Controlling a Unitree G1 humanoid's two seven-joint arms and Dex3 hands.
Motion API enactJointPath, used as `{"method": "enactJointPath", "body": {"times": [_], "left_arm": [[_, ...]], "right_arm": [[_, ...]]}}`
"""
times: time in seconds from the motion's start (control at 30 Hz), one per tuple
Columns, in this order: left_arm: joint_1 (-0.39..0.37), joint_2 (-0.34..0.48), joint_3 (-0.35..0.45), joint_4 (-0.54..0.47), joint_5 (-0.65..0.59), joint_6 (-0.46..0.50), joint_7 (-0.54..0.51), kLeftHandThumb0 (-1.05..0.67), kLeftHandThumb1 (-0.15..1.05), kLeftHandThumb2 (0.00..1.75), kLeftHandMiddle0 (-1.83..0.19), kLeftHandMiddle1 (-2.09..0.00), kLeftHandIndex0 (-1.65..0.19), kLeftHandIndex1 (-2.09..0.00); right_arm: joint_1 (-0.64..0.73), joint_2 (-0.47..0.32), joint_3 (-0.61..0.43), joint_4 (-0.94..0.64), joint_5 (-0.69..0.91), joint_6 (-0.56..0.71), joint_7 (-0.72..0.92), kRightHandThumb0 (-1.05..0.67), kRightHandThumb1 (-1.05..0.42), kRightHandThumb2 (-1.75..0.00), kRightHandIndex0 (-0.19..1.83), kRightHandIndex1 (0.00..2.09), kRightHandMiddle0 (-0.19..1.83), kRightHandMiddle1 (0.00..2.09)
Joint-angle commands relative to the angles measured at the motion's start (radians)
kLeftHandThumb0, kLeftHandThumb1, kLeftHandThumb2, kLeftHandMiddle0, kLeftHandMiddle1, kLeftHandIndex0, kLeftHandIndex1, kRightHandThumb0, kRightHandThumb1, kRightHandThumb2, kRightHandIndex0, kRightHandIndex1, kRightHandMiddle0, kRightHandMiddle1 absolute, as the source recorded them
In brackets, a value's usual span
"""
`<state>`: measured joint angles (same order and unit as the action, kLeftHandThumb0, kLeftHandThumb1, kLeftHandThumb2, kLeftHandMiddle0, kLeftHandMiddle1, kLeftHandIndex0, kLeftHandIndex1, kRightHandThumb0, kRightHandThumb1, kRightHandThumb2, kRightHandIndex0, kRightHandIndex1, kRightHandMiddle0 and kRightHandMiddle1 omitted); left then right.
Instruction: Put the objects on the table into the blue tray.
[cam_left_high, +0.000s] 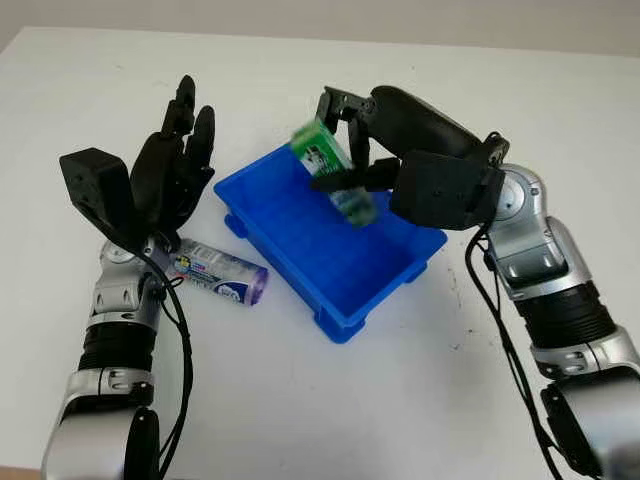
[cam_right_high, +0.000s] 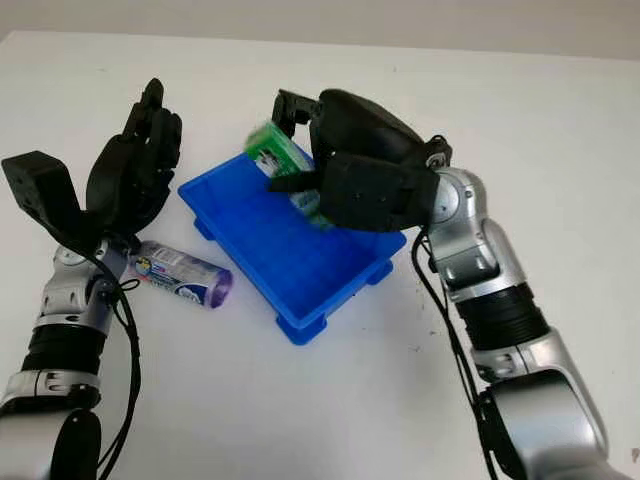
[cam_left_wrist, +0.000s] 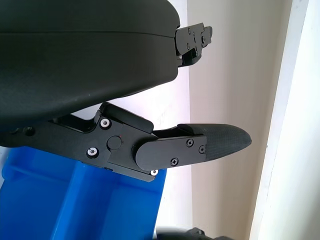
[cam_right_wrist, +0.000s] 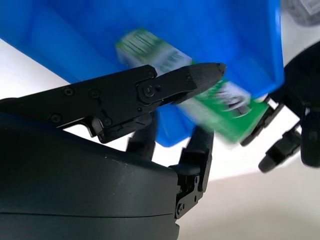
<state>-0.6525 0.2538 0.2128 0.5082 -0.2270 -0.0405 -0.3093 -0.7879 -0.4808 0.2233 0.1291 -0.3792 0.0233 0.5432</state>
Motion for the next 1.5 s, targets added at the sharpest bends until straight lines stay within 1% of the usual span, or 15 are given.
{"method": "enactJointPath", "body": {"times": [0.0, 0.17, 0.23, 0.33, 0.4, 0.5, 0.6, 0.73, 0.8, 0.87, 0.93, 1.03, 1.13, 1.27, 1.47], "left_arm": [[0.019, -0.011, -0.001, -0.008, -0.005, -0.002, 0.003, -0.72, 1.05, 0.51, 0.19, -0.04, 0.18, -0.05], [0.019, -0.014, -0.005, -0.009, 0.004, -0.004, 0.013, -0.72, 1.05, 0.52, 0.19, -0.03, 0.18, -0.05], [0.019, -0.014, -0.004, -0.007, 0.003, -0.003, 0.014, -0.72, 1.05, 0.52, 0.19, -0.03, 0.18, -0.05], [0.019, -0.016, -0.003, -0.007, -0.001, -0.002, 0.014, -0.72, 1.05, 0.52, 0.19, -0.03, 0.18, -0.05], [0.019, -0.016, -0.003, -0.008, 0.000, -0.002, 0.015, -0.72, 1.05, 0.51, 0.19, -0.04, 0.18, -0.05], [0.021, -0.015, -0.003, -0.009, 0.000, -0.002, 0.015, -0.72, 1.05, 0.51, 0.19, -0.04, 0.18, -0.05], [0.024, -0.010, -0.004, -0.008, 0.003, -0.004, 0.012, -0.72, 1.05, 0.52, 0.19, -0.04, 0.19, -0.05], [0.024, -0.012, -0.001, -0.012, 0.002, 0.006, 0.022, -0.72, 1.05, 0.52, 0.18, -0.05, 0.17, -0.06], [0.024, -0.011, 0.001, -0.011, 0.001, 0.004, 0.024, -0.72, 1.05, 0.51, 0.17, -0.06, 0.16, -0.06], [0.023, -0.008, 0.002, -0.009, -0.002, 0.002, 0.021, -0.72, 1.05, 0.50, 0.17, -0.06, 0.16, -0.06], [0.021, -0.004, 0.001, -0.006, 0.000, 0.001, 0.016, -0.72, 1.05, 0.50, 0.17, -0.05, 0.16, -0.06], [0.014, 0.000, 0.002, 0.007, -0.005, -0.005, 0.000, -0.72, 1.05, 0.50, 0.19, -0.05, 0.16, -0.06], [0.003, 0.002, 0.005, 0.020, -0.008, -0.006, -0.015, -0.72, 1.05, 0.49, 0.19, -0.04, 0.16, -0.06], [-0.005, 0.008, 0.003, 0.027, -0.002, -0.005, -0.020, -0.73, 1.05, 0.49, 0.19, -0.04, 0.17, -0.05], [-0.012, 0.017, -0.001, 0.030, 0.003, -0.007, -0.018, -0.74, 1.05, 0.48, 0.18, -0.05, 0.16, -0.06]], "right_arm": [[-0.005, -0.008, -0.001, -0.038, 0.012, 0.013, 0.020, -0.75, -1.05, -0.14, -0.03, 0.18, 0.03, 0.15], [0.006, -0.001, -0.019, -0.046, 0.056, 0.016, 0.036, -0.72, -1.05, -0.14, -0.18, 0.05, -0.11, 0.05], [0.015, 0.005, -0.028, -0.046, 0.058, -0.004, 0.003, -0.68, -1.05, -0.14, -0.19, 0.03, -0.12, 0.04], [0.029, 0.024, -0.060, -0.032, 0.076, -0.066, -0.078, -0.70, -1.05, -0.19, -0.17, 0.04, -0.11, 0.05], [0.035, 0.030, -0.096, -0.027, 0.102, -0.088, -0.120, -0.72, -1.05, -0.31, -0.18, 0.04, -0.15, 0.03], [0.049, 0.037, -0.171, -0.007, 0.140, -0.113, -0.209, -0.76, -1.05, -0.60, -0.14, 0.06, -0.13, 0.05], [0.074, 0.044, -0.261, 0.006, 0.184, -0.062, -0.293, -0.76, -1.05, -0.73, -0.09, 0.08, -0.09, 0.07], [0.114, 0.050, -0.382, 0.059, 0.282, 0.051, -0.357, -0.76, -1.05, -0.74, -0.12, 0.06, -0.10, 0.06], [0.141, 0.046, -0.421, 0.053, 0.312, 0.133, -0.376, -0.61, -1.05, -0.69, -0.13, 0.06, -0.11, 0.06], [0.184, 0.038, -0.449, 0.031, 0.332, 0.191, -0.383, -0.39, -1.05, -0.58, -0.16, 0.04, -0.13, 0.05], [0.224, 0.045, -0.476, 0.003, 0.354, 0.249, -0.398, -0.35, -1.05, -0.54, -0.16, 0.04, -0.13, 0.05], [0.278, 0.057, -0.500, -0.038, 0.385, 0.303, -0.417, -0.46, -1.05, -0.58, -0.18, 0.03, -0.16, 0.04], [0.323, 0.066, -0.517, -0.061, 0.420, 0.310, -0.417, -0.61, -1.05, -0.64, -0.19, 0.01, -0.19, 0.01], [0.353, 0.072, -0.522, -0.064, 0.450, 0.302, -0.413, -0.65, -1.05, -0.71, -0.19, 0.00, -0.19, 0.00], [0.366, 0.095, -0.506, -0.056, 0.457, 0.292, -0.428, -0.70, -1.05, -0.73, -0.19, 0.00, -0.19, 0.00]]}}
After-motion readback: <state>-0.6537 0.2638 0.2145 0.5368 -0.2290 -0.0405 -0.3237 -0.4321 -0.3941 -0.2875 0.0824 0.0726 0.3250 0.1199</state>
